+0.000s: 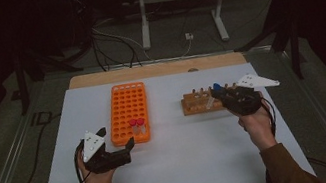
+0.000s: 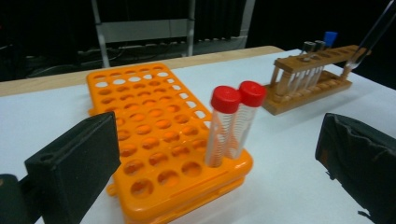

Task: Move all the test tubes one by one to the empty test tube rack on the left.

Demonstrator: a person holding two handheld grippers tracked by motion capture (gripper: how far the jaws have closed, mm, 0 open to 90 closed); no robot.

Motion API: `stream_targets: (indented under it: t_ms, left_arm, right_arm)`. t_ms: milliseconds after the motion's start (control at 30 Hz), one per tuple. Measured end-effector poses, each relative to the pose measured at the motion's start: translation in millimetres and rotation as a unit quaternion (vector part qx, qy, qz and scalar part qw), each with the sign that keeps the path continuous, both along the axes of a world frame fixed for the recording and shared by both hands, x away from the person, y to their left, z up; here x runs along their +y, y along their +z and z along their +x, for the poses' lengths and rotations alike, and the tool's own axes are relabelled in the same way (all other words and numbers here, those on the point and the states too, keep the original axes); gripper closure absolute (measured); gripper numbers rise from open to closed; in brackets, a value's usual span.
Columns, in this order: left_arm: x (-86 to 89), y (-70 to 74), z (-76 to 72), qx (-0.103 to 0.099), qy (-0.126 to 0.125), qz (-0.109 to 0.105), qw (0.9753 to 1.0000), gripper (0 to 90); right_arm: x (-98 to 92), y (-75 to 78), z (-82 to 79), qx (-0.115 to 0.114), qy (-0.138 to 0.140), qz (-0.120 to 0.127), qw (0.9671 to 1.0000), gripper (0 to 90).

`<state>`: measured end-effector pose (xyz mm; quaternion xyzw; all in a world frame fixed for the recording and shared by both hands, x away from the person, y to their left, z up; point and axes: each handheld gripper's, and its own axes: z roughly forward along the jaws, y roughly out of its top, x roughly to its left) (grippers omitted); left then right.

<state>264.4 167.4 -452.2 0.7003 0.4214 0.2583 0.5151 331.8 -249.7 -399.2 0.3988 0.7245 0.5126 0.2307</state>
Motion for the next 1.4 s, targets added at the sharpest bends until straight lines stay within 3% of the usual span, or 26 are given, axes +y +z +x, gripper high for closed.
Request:
stream_targets:
  t_ms: [267,467,800,1033,1300,1400]
  left_arm:
    - [-13.1,8.0,-3.7,-0.003,-0.026,0.004,0.9996,0.7]
    - [-25.4,15.0,-7.5,-0.021,-0.032,0.006,0.9993,2.5]
    - [-56.8,18.1,-7.3,-0.022,-0.077,0.015,0.9967,5.6]
    - [-79.4,14.4,-1.0,-0.002,-0.109,0.026,0.9937,6.5]
    - [-104.1,7.1,8.9,0.023,-0.123,0.037,0.9914,7.7]
    - [-112.9,4.1,12.4,0.030,-0.132,0.039,0.9901,13.5]
  right_arm:
    - [13.8,-12.2,-6.5,0.013,0.027,-0.003,0.9995,76.4]
    - [24.0,-17.1,-11.3,0.020,0.046,-0.006,0.9987,76.4]
    - [44.9,-17.9,-18.6,0.023,0.082,-0.018,0.9962,76.3]
    - [56.1,-19.9,-21.8,0.028,0.099,-0.017,0.9945,76.3]
    - [69.7,-22.0,-25.1,0.036,0.120,-0.014,0.9920,76.3]
    - [75.5,-22.5,-26.4,0.038,0.128,-0.011,0.9909,76.3]
